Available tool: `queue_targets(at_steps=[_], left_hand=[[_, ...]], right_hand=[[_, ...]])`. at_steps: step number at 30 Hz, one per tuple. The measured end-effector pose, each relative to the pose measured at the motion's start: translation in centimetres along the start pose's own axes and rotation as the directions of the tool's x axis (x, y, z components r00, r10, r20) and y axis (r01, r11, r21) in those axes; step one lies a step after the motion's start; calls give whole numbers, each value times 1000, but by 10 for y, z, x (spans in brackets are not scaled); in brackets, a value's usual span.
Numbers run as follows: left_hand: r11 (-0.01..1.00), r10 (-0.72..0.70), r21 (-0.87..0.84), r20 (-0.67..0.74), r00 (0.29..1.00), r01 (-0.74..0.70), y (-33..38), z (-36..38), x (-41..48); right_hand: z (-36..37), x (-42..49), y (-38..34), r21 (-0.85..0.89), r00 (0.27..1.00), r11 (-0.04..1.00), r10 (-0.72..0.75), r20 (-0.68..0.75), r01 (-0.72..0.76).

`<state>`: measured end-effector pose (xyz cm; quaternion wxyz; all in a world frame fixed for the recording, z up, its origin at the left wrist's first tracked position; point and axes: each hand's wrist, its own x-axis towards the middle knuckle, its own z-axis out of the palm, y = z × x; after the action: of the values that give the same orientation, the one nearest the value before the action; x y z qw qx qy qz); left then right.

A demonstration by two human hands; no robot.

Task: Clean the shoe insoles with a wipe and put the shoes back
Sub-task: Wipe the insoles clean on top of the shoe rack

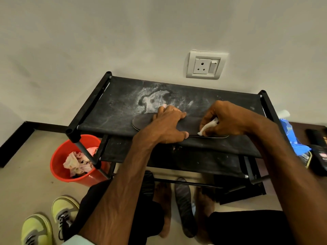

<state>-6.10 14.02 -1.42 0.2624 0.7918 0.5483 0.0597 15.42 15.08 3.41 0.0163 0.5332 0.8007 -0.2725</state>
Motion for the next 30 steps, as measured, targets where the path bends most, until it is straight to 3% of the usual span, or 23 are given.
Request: queue_targets(at_steps=[11,21,30], left_hand=[[1000,-3,-17,1,1000,3,1,-2,-2],[996,-31,-83,17,999,33,5,-3,-2],[997,-36,-63,-3,999,36,2,-2,-1]], right_hand=[[21,19,-18,-26,985,989,-145,-95,143],[-4,-3,12,39,1000,999,4,-2,-4],[3,7,-2,-39,1000,999,-13,-22,12]])
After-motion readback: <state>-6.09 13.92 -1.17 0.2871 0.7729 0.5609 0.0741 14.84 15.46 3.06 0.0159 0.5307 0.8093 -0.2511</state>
